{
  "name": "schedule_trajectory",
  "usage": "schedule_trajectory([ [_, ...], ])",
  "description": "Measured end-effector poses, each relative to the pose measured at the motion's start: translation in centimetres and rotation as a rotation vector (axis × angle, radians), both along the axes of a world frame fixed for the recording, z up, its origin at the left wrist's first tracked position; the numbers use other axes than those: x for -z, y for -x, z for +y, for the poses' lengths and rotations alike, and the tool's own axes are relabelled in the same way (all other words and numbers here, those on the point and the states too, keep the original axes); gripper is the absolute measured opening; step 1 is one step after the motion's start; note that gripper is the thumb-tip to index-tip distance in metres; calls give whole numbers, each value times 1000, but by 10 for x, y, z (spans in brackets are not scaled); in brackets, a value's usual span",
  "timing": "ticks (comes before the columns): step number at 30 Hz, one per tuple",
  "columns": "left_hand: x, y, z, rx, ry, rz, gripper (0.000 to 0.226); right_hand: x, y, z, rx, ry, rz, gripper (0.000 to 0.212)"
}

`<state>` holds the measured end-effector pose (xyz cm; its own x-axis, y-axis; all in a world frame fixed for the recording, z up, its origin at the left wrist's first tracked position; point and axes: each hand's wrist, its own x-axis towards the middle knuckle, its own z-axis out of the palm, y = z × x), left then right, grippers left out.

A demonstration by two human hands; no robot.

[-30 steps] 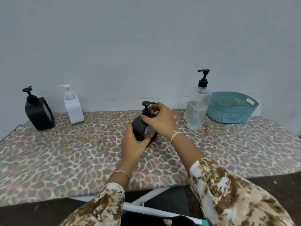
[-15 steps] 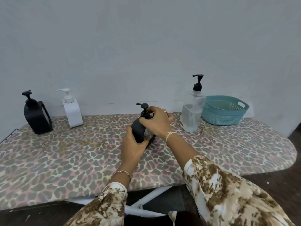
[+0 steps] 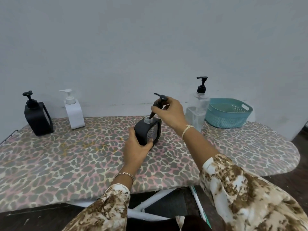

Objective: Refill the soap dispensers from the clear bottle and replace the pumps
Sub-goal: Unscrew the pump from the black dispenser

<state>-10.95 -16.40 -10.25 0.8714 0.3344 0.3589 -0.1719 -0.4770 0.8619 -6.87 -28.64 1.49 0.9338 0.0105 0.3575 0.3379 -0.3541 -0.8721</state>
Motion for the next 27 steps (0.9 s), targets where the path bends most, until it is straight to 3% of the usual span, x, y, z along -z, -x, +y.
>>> schedule_trajectory([
  [6, 1, 0, 2, 34, -10, 18, 51, -18, 1, -40, 35, -354, 2, 15],
  [10, 2, 1, 2, 36, -11, 8, 53, 7, 0, -63, 179, -413, -11, 20],
  [19, 1, 1, 0, -146, -128, 35, 53, 109, 4, -67, 362, -39, 159, 24],
  [27, 0, 2, 0, -252, -134, 70, 50, 127, 3, -61, 372, 225, 101, 28],
])
